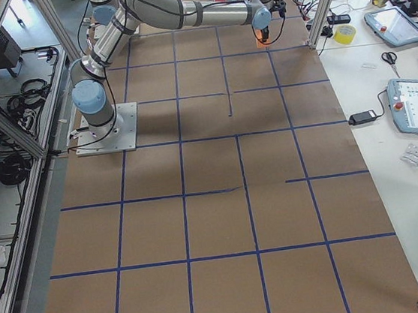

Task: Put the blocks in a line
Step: 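Carry the orange cube with the right gripper toward the table's middle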

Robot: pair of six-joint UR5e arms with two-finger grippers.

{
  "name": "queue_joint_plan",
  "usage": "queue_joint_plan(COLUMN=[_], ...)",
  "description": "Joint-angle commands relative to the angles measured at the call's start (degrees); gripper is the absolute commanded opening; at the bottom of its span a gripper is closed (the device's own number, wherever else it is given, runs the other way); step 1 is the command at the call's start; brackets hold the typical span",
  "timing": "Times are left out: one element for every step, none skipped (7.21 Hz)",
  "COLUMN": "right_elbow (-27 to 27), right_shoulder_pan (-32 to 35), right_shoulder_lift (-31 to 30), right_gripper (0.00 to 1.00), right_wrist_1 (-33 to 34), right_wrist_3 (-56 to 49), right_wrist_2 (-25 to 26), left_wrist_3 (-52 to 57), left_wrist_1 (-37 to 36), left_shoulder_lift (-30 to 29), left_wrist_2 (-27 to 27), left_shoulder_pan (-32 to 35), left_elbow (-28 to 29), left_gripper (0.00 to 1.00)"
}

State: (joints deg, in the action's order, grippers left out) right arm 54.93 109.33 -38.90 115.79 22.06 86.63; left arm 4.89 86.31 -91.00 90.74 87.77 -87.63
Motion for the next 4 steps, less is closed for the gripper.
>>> queue_joint_plan(right_elbow=[-0.5,-0.4,-0.4,-0.3], right_shoulder_pan=[1.3,1.4,2.6,3.2], right_shoulder_lift=[1.4,1.5,1.4,1.3], right_gripper=[0.06,0.19,0.27,0.95], right_wrist_1=[0.2,0.2,0.1,0.3], right_wrist_3=[0.9,0.3,0.3,-0.2], right_wrist_2=[0.0,0.1,0.9,2.5], left_wrist_3=[3.1,3.2,3.2,3.2], left_wrist_1=[0.1,0.1,0.0,0.1], left_shoulder_lift=[0.1,0.1,0.1,0.1], left_wrist_2=[0.0,-0.1,-0.3,-0.3], left_shoulder_pan=[-0.9,-1.1,-1.1,-1.2], left_elbow=[0.0,0.0,0.0,0.0], left_gripper=[1.00,1.00,1.00,1.00])
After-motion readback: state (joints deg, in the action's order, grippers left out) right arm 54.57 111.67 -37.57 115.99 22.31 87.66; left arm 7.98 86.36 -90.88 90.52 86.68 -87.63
